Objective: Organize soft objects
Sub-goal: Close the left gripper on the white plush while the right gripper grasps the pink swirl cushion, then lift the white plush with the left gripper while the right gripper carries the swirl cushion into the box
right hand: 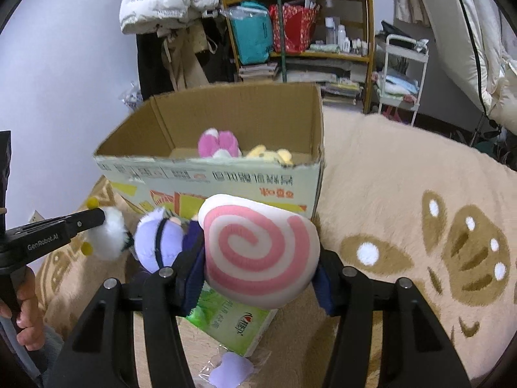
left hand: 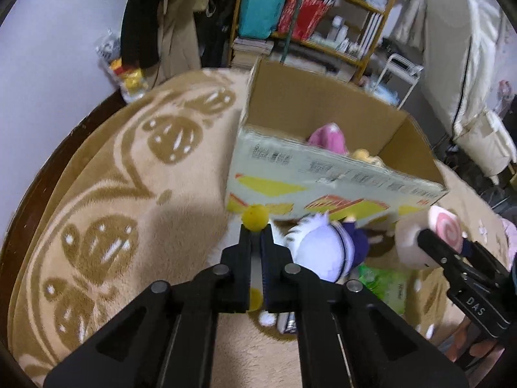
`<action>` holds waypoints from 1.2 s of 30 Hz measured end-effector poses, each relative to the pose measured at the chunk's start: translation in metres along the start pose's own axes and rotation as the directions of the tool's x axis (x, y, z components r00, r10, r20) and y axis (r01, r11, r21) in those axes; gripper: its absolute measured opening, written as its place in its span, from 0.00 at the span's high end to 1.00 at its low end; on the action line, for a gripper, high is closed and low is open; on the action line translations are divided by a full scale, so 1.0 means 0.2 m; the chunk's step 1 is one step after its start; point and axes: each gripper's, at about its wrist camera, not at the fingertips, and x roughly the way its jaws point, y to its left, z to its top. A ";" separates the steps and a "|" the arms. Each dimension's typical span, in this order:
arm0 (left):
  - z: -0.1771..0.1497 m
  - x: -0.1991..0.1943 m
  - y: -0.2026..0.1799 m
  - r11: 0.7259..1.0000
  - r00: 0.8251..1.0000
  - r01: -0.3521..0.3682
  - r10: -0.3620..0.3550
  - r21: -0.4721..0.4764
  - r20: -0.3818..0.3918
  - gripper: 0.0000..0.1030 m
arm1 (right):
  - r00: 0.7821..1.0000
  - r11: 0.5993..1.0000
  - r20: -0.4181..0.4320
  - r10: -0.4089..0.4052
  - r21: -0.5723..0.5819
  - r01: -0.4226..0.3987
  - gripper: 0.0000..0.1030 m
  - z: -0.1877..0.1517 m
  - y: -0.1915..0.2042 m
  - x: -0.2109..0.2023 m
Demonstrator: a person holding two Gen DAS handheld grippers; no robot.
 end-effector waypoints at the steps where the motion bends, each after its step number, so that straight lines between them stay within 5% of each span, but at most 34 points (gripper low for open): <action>1: 0.00 0.01 -0.01 1.000 1.000 -0.015 0.015 0.013 -0.010 0.97 | 1.000 1.000 0.010 0.003 -0.001 -0.003 0.42 0.01 0.00 -0.01; 4: -0.01 0.10 0.00 0.999 0.996 -0.042 0.043 0.015 -0.079 0.97 | 1.000 1.000 0.018 0.010 0.002 -0.010 0.42 0.01 0.00 -0.03; 9: -0.01 0.12 -0.01 0.999 0.996 -0.037 0.040 0.028 -0.079 0.97 | 1.000 1.000 0.008 0.013 0.004 -0.013 0.42 0.01 0.00 -0.01; 14: -0.04 0.21 0.00 0.996 0.983 -0.079 0.086 0.047 -0.163 0.89 | 1.000 1.000 -0.005 0.021 0.010 -0.021 0.42 0.01 -0.01 0.01; 20: -0.04 0.24 0.00 0.997 0.983 -0.067 0.072 0.034 -0.171 0.77 | 1.000 1.000 -0.017 0.026 0.011 -0.026 0.42 0.01 0.00 0.03; 23: -0.03 0.24 0.00 0.996 0.986 -0.078 0.083 0.039 -0.146 0.77 | 0.999 0.999 -0.020 0.028 0.017 -0.027 0.42 0.01 -0.01 0.05; 25: -0.02 0.24 0.00 0.998 0.990 -0.054 0.058 0.032 -0.130 0.94 | 0.999 0.999 -0.026 0.030 0.019 -0.029 0.42 0.01 -0.01 0.06; 36: 0.01 0.07 -0.04 0.998 0.999 0.010 -0.013 0.060 0.050 0.98 | 0.999 0.999 -0.003 0.037 0.019 -0.037 0.42 0.02 -0.01 0.04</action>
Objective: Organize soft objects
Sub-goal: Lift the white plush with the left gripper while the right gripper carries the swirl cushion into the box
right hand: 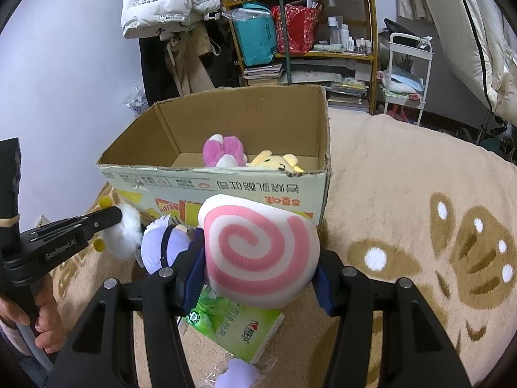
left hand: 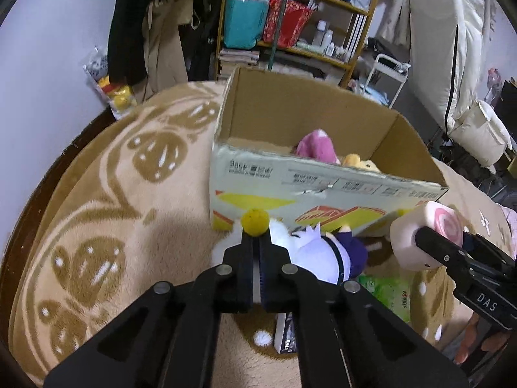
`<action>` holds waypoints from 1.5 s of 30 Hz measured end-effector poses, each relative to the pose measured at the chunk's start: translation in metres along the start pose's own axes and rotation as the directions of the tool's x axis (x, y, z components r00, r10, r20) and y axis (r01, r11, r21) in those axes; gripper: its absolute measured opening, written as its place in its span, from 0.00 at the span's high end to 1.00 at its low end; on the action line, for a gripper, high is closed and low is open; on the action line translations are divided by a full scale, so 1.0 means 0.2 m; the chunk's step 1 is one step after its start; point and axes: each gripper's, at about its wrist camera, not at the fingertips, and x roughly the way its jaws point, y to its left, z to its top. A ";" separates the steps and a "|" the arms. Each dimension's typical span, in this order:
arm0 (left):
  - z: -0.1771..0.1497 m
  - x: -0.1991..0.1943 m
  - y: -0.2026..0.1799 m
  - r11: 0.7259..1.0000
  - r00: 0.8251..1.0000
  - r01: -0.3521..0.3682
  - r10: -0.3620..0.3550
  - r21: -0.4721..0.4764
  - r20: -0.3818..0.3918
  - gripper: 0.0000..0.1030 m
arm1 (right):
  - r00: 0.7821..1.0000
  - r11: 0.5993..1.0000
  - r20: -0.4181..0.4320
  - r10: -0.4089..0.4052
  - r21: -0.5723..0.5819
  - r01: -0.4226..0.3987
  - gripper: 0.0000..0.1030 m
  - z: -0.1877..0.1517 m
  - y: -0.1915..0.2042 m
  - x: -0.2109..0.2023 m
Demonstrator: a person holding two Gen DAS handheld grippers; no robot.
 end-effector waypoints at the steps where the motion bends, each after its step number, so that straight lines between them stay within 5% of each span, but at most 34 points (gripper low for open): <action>1: 0.00 -0.02 0.00 1.000 1.000 0.004 -0.004 -0.001 0.013 0.98 | 1.000 1.000 0.003 0.001 0.003 -0.001 0.42 0.00 0.00 0.00; 9: 0.02 -0.22 -0.02 1.000 0.989 0.005 -0.008 0.018 0.149 0.98 | 0.998 1.000 0.055 0.011 0.012 -0.012 0.42 0.02 -0.01 -0.08; 17: 0.07 -0.45 -0.09 0.997 0.947 -0.012 -0.014 0.078 0.321 0.98 | 0.985 1.000 0.169 0.018 -0.001 -0.018 0.42 0.08 0.00 -0.23; 33: 0.48 -0.55 -0.14 0.993 0.873 -0.016 -0.044 0.118 0.487 0.97 | 0.952 0.998 0.303 0.039 -0.065 -0.021 0.42 0.35 0.04 -0.25; 45: 0.44 -0.07 -0.15 0.993 0.956 -0.028 -0.006 0.114 0.294 0.94 | 0.968 0.995 0.249 0.003 -0.096 0.021 0.39 0.35 0.02 -0.04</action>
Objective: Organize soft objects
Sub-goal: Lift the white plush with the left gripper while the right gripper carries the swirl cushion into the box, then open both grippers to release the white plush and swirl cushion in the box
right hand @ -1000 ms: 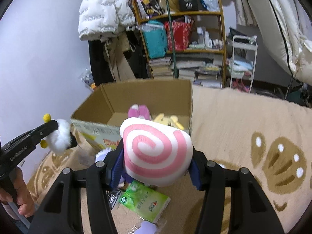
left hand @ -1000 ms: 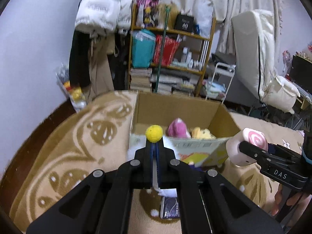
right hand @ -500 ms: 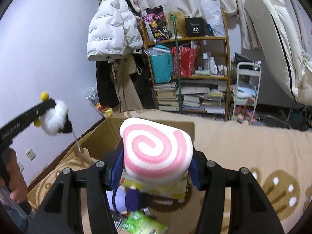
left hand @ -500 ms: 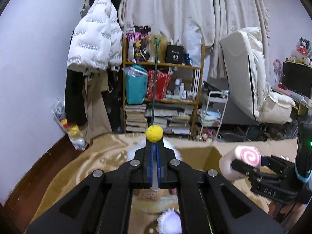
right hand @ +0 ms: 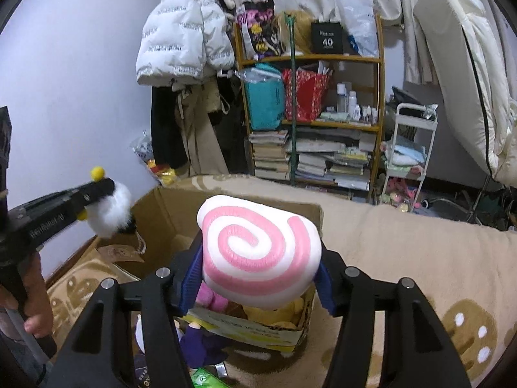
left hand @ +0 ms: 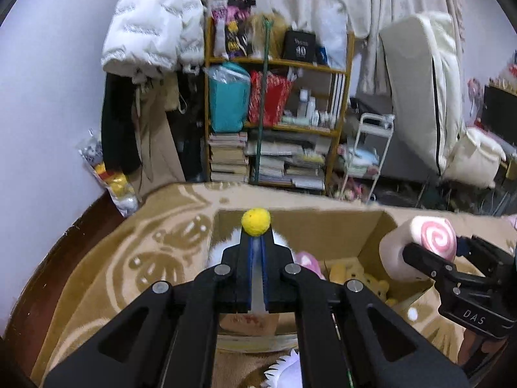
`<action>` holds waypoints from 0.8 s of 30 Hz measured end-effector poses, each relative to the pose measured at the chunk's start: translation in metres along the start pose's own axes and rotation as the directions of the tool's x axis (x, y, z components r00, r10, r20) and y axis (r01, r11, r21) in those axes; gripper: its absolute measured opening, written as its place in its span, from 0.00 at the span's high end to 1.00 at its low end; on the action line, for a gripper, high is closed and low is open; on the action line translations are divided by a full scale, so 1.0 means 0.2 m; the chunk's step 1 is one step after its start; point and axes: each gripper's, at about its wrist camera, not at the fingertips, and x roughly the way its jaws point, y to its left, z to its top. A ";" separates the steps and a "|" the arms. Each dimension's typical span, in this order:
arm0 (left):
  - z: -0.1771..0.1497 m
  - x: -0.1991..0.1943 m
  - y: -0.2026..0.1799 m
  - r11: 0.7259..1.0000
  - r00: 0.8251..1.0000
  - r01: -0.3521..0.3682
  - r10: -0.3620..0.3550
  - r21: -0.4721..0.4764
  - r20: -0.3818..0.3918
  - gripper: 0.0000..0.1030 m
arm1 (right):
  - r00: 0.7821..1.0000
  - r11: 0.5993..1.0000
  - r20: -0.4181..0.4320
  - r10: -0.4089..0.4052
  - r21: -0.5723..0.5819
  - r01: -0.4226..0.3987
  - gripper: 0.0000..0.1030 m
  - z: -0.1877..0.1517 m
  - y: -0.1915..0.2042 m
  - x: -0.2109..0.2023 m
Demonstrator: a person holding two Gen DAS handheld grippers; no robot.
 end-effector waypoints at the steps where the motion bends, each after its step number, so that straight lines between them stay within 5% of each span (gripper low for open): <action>1: -0.01 0.01 -0.01 1.000 1.000 0.002 -0.002 0.002 -0.009 0.94 | 1.000 1.000 -0.009 -0.007 -0.003 0.007 0.37 -0.01 0.00 0.01; 11: -0.09 0.06 -0.04 0.998 0.995 -0.054 0.057 0.039 -0.079 0.75 | 0.997 1.000 -0.069 0.026 0.014 -0.025 0.22 -0.05 -0.01 0.08; 14: -0.10 0.04 -0.02 0.997 0.993 -0.076 0.078 0.028 -0.084 0.55 | 0.998 0.999 -0.050 0.035 0.028 -0.034 0.08 -0.05 -0.01 0.05; 19: -0.10 -0.03 0.00 0.994 0.992 -0.108 0.109 0.027 -0.067 0.23 | 0.999 0.998 -0.040 0.034 0.053 -0.031 0.02 -0.05 -0.02 -0.01; 24: -0.12 -0.14 0.01 0.992 0.990 -0.125 0.126 0.022 -0.061 0.08 | 0.998 0.997 -0.054 0.023 0.074 -0.019 0.00 -0.08 -0.03 -0.08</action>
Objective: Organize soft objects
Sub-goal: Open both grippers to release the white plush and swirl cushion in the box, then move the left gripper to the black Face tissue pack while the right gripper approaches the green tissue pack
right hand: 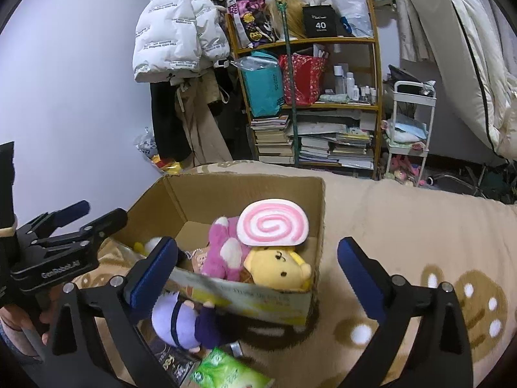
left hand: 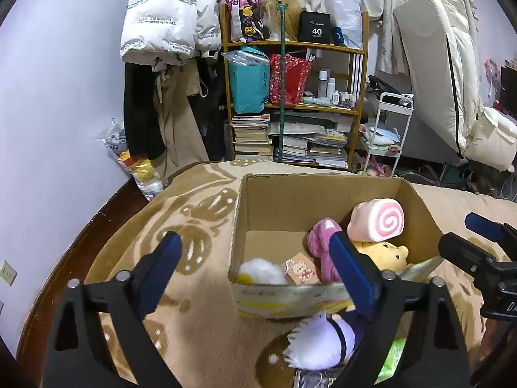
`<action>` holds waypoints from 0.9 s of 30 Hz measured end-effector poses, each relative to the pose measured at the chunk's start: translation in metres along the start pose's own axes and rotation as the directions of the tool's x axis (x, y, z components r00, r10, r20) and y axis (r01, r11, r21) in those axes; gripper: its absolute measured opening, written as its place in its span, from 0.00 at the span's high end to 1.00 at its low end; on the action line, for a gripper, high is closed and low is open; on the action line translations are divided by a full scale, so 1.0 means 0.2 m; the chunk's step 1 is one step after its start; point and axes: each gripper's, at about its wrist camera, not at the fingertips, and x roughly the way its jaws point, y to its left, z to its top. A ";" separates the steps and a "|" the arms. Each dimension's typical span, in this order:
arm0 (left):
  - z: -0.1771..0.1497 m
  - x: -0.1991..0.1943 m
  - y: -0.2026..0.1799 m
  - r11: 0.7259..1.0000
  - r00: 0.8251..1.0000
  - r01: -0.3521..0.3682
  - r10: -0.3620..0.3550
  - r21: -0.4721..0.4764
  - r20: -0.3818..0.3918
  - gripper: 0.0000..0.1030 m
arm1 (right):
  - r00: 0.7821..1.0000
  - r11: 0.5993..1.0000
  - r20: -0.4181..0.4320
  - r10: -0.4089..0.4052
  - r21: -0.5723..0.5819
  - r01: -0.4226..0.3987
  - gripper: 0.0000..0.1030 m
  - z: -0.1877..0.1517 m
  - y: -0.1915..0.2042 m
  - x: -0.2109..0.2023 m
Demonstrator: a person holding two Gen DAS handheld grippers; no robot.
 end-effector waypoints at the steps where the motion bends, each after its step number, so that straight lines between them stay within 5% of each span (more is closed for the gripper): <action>1: 0.00 -0.01 0.01 1.000 1.000 -0.003 0.003 0.001 -0.001 0.07 | 1.000 1.000 -0.004 -0.003 0.001 0.003 0.00 -0.01 0.00 -0.02; 27: -0.29 -0.38 0.02 1.000 0.980 0.000 0.002 0.008 -0.197 0.05 | 0.984 0.999 -0.176 -0.021 -0.043 0.014 0.00 -0.29 0.15 -0.34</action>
